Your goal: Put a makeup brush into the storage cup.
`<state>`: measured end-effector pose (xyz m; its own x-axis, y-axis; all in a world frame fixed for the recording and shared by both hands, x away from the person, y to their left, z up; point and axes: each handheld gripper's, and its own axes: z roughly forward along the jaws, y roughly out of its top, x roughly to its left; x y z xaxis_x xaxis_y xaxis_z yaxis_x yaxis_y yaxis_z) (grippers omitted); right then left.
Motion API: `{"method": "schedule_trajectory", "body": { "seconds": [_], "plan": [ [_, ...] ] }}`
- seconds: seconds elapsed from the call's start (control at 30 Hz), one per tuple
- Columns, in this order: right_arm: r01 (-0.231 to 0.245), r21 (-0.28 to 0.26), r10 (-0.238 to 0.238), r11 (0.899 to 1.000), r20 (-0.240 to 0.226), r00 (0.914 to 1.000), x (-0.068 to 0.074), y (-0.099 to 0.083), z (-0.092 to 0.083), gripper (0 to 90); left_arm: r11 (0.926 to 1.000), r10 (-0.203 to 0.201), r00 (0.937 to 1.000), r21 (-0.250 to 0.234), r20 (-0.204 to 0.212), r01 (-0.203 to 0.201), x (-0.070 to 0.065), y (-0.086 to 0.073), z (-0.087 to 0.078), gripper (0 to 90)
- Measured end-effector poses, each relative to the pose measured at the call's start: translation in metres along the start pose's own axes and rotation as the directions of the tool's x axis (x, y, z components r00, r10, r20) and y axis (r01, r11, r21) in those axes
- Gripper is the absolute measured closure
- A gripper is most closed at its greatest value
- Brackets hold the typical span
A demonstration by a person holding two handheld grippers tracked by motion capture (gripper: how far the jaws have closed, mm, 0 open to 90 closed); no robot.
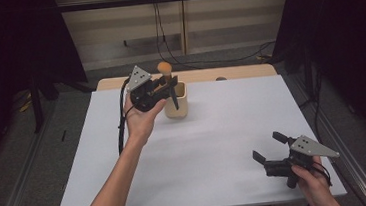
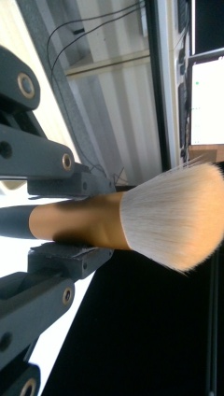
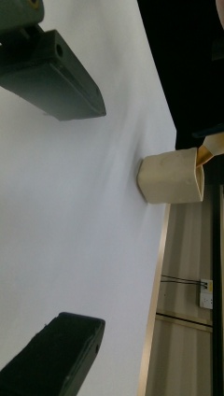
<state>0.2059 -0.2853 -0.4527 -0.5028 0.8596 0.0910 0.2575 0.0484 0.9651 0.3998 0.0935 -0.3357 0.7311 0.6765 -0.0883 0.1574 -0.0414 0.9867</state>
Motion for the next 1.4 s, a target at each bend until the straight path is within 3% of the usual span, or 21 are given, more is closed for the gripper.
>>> {"method": "schedule_trajectory", "body": {
  "seconds": [0.2,0.4,0.57,0.77,0.93,1.23,1.4],
  "plan": [
    [-0.033,-0.007,0.033,0.999,0.001,0.9995,0.000,0.000,0.000,0.0,0.9999,-0.014,0.9997,-0.009,-0.022,0.014,0.008,0.011,0.015,70.4],
    [-0.017,-0.009,0.017,1.000,-0.003,0.9999,0.001,0.000,0.000,0.0,0.9999,0.006,0.9992,-0.011,-0.039,-0.007,0.015,0.016,0.029,70.3],
    [-0.028,-0.005,0.028,1.000,-0.012,0.9995,0.001,-0.001,0.000,0.0,1.0000,-0.002,0.9975,-0.001,-0.070,0.002,0.023,0.007,0.039,70.3],
    [-0.020,-0.008,0.020,1.000,-0.020,0.9996,0.002,-0.001,0.000,0.0,0.9997,-0.002,0.9980,0.026,-0.063,0.004,0.022,0.000,0.050,70.2],
    [-0.012,-0.009,0.011,1.000,-0.025,0.9996,0.003,-0.001,0.001,0.0,0.9989,0.013,0.9966,0.046,-0.081,-0.009,0.026,-0.009,0.058,70.2],
    [-0.005,-0.012,0.005,1.000,-0.019,0.9998,0.003,-0.001,0.001,0.0,0.9961,0.029,0.9978,0.085,-0.060,-0.024,0.023,-0.021,0.064,70.1],
    [-0.008,-0.008,0.008,1.000,-0.027,0.9996,0.003,-0.001,0.000,0.0,0.9952,0.014,0.9985,0.097,-0.054,-0.009,0.023,-0.028,0.065,70.1]
  ]
}}
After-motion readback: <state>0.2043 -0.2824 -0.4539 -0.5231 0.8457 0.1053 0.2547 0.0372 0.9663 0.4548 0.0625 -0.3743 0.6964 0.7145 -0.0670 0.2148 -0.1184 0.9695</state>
